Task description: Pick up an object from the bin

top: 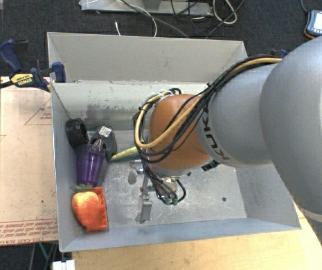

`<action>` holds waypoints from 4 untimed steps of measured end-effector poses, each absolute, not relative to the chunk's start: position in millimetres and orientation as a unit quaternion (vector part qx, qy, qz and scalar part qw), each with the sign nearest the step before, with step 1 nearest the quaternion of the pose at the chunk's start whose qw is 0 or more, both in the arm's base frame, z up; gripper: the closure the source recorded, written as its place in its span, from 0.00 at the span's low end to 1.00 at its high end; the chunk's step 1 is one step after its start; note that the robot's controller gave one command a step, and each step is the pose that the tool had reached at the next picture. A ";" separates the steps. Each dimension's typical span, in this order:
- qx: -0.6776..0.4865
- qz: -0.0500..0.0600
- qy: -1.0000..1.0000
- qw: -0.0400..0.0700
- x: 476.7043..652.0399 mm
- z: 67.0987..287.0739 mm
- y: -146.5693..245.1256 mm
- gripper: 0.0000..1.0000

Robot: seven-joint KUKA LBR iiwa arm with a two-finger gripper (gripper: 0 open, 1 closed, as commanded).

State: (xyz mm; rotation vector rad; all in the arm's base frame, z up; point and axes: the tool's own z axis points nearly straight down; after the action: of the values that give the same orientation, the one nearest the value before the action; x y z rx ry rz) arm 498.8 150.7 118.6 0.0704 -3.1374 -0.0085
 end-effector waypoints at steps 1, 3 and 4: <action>0.073 0.000 -0.997 -0.001 489.9 101.5 152.9 0.00; 0.134 0.003 -0.991 -0.002 493.0 85.3 242.8 1.00; 0.134 0.003 -0.991 -0.002 493.0 85.3 242.8 1.00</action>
Offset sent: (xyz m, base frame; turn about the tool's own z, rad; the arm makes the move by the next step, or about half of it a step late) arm -0.0104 0.0986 -0.0343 -0.2305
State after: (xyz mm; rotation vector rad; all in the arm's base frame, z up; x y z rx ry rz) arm 493.0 242.8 85.3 0.4203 -3.1173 0.0086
